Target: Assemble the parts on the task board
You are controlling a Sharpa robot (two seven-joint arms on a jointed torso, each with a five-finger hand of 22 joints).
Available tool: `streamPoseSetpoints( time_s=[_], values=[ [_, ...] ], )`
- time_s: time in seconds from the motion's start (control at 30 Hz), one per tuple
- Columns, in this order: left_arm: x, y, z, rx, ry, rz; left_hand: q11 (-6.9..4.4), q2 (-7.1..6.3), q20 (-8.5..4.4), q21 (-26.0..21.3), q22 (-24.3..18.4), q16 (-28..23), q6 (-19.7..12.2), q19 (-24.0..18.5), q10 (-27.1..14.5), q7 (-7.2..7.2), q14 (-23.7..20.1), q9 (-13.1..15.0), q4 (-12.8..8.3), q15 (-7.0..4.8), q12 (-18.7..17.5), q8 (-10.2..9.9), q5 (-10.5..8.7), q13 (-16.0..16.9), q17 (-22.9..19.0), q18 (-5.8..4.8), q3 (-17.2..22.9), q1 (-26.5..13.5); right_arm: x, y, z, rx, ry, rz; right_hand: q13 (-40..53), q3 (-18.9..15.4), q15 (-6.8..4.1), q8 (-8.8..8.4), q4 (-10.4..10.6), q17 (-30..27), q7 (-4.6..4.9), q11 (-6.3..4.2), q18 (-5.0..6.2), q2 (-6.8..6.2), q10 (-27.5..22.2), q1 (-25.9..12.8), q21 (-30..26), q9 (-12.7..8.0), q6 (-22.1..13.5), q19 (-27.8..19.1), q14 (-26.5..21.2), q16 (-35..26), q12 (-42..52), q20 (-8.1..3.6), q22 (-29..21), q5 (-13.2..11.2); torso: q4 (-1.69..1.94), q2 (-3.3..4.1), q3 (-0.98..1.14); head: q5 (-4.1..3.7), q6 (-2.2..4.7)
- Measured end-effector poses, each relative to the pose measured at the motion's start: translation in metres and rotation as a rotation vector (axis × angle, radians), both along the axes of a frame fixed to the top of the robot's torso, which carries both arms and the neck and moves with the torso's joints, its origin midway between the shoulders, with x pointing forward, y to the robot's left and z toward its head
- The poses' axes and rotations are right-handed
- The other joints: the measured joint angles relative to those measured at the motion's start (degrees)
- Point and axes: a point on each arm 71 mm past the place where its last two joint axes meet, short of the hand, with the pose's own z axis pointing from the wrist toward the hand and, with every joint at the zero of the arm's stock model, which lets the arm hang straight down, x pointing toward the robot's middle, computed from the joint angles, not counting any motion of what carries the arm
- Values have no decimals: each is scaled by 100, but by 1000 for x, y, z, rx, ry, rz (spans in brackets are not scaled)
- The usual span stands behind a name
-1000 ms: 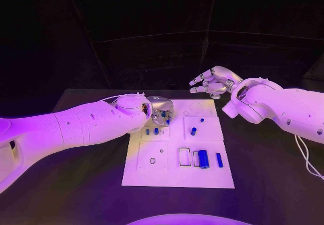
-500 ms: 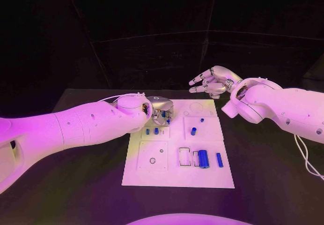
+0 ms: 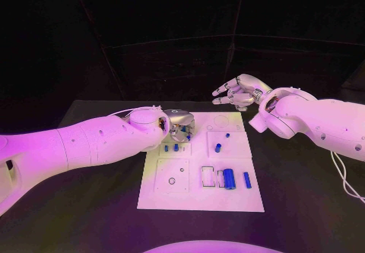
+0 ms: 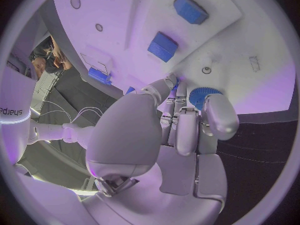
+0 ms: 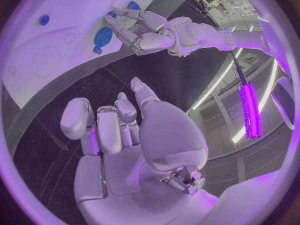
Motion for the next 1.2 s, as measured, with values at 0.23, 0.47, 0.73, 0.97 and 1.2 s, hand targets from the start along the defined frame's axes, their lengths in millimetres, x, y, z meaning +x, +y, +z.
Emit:
streamPoseSetpoints(
  time_s=[0.23,0.47,0.73,0.97,1.2],
  values=[
    [-2,5,13,-44,-24,3,-30,-96,0,0,8,0,7,0,30,6,0,-31,-39,0,-65,-46,0,-42,-24,3,39,-96,1,0,0,0,-1,-1,0,0,0,0,0,0,0,0,0,0,0,0,0,0,0,0,0,0,0,0,0,0,8,-3,-1,17,23],
    [-3,15,29,-90,-52,19,-20,-136,0,0,15,0,13,0,61,12,0,-50,-57,0,-93,-67,1,-70,-39,4,58,-135,2,-1,0,-2,-1,-5,0,0,0,0,0,0,0,0,0,0,0,0,0,0,0,0,0,0,0,0,0,-1,11,-5,-2,37,40],
    [0,35,31,-86,-50,58,-20,-189,0,27,30,0,13,0,62,12,0,-59,-71,1,-131,-67,2,-87,-48,5,72,-189,4,-2,-1,-3,-1,-9,-1,0,0,0,0,0,0,0,0,0,0,0,0,0,0,0,0,0,0,0,1,-1,8,-4,-1,70,51],
    [3,50,28,-70,-32,93,-19,-189,0,27,29,0,13,0,61,13,0,-66,-71,1,-131,-91,2,-100,-57,6,72,-189,4,-2,-1,-4,-1,-10,-1,0,0,0,0,0,0,0,1,0,0,0,0,0,0,0,0,0,0,0,1,-1,1,1,-1,87,60],
    [5,55,22,-54,-10,110,-19,-218,0,27,29,0,13,-1,61,13,0,-76,-71,1,-158,-93,2,-108,-78,6,72,-218,4,-2,-1,-4,-1,-9,-1,0,0,0,0,0,0,0,0,0,0,0,0,0,0,0,0,0,0,0,1,-1,-4,3,-1,91,52]
  ],
)
